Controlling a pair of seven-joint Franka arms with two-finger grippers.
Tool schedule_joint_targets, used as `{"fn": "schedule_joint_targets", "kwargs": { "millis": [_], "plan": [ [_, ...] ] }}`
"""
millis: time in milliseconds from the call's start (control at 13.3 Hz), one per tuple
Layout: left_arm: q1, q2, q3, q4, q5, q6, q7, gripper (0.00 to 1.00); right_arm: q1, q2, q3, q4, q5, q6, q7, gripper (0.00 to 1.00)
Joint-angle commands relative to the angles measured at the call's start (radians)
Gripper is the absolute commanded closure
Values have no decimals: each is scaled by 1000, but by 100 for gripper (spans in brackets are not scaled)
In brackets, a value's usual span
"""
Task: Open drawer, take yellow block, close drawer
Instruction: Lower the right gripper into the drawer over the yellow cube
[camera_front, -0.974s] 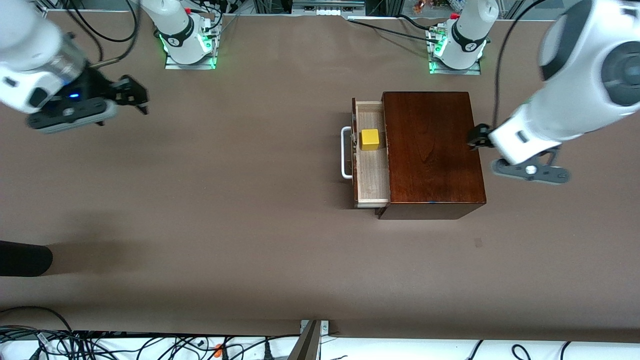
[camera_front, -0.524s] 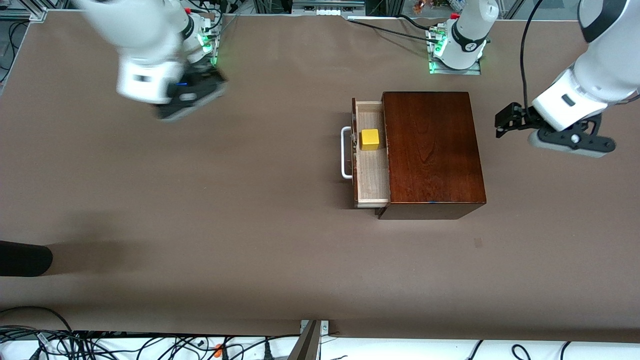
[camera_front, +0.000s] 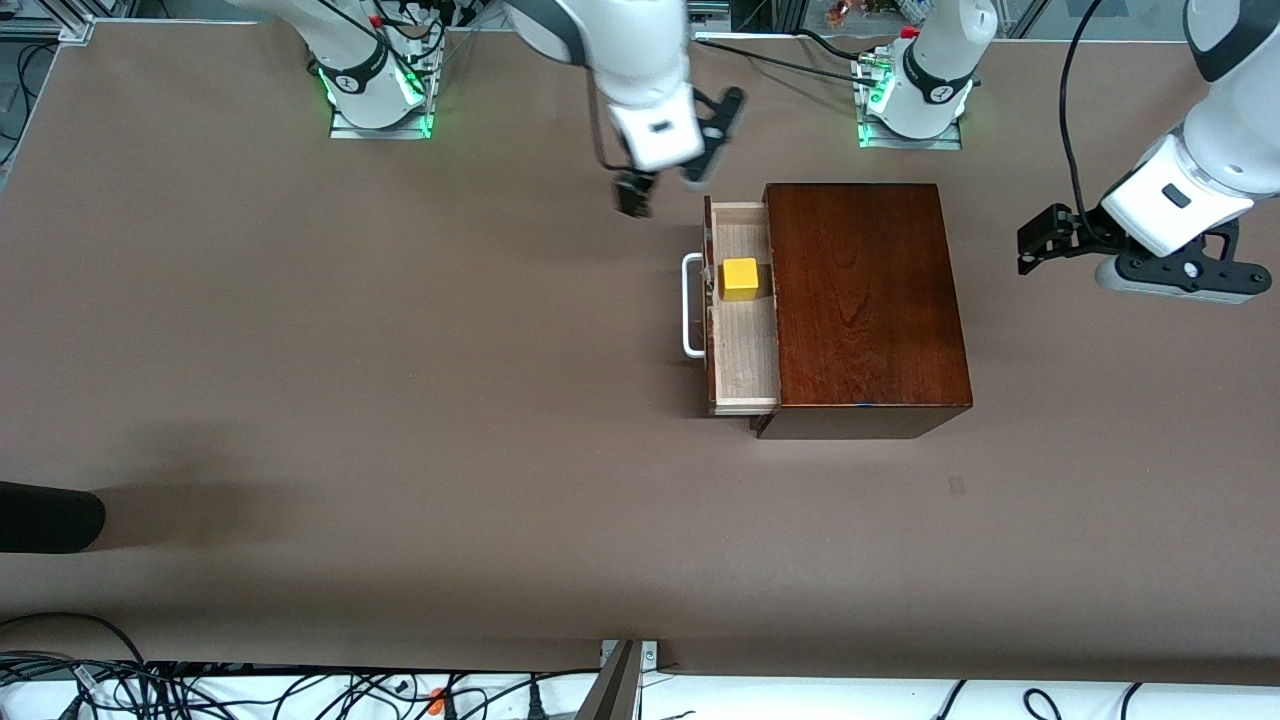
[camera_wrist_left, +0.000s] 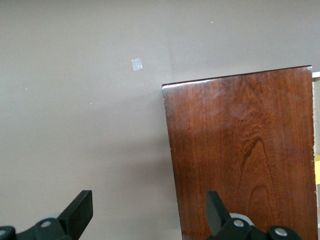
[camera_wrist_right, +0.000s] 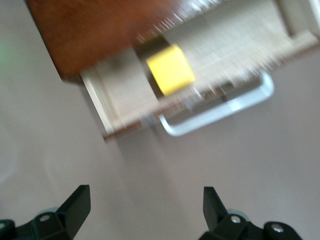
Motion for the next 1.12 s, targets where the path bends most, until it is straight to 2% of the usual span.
{"fn": "schedule_joint_targets", "kwargs": {
  "millis": [0, 375, 749, 1049],
  "plan": [
    [9, -2, -5, 10, -18, -23, 6, 0, 85, 177, -19, 199, -67, 32, -53, 0],
    [7, 3, -14, 29, -20, -25, -3, 0, 107, 272, -19, 241, -180, 121, -132, 0],
    [-2, 3, -15, 31, -21, -25, -3, 0, 103, 337, -24, 243, -184, 214, -209, 0],
    [-6, 14, -17, 51, -29, -25, -5, 0, 107, 363, -31, 243, -197, 219, -223, 0]
  ]
}}
